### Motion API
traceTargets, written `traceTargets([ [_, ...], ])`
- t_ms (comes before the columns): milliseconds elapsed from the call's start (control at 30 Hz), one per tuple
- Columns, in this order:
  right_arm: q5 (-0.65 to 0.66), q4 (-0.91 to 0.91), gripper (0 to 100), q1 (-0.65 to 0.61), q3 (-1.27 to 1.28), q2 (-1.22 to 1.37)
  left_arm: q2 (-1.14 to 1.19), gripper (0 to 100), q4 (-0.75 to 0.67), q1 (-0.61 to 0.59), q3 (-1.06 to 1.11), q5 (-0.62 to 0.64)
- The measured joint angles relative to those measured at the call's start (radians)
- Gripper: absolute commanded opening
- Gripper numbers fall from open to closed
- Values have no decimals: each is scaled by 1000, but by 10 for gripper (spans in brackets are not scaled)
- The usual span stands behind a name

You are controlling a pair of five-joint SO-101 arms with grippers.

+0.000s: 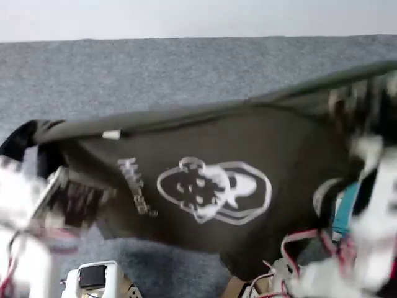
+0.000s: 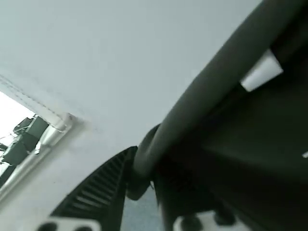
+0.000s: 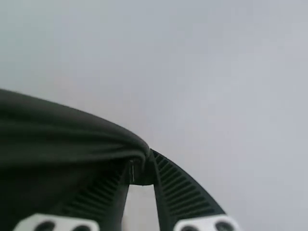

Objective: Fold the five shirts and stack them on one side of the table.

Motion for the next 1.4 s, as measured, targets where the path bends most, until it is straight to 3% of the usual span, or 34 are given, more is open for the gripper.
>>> traceTargets([
  [400,0,52,11,-94,2,443,18,6,-729,5,753,2],
  [600,-25,-38,11,-101,3,640,189,6,-954,6,841,-40],
  [933,-38,-307,11,-157,3,864,763,6,-1057,9,519,-48],
  [1267,-40,-585,11,-187,5,1054,1355,6,-1056,38,-12,-48],
  [1400,-40,-674,11,-187,5,1100,1524,6,-980,57,-209,-48],
])
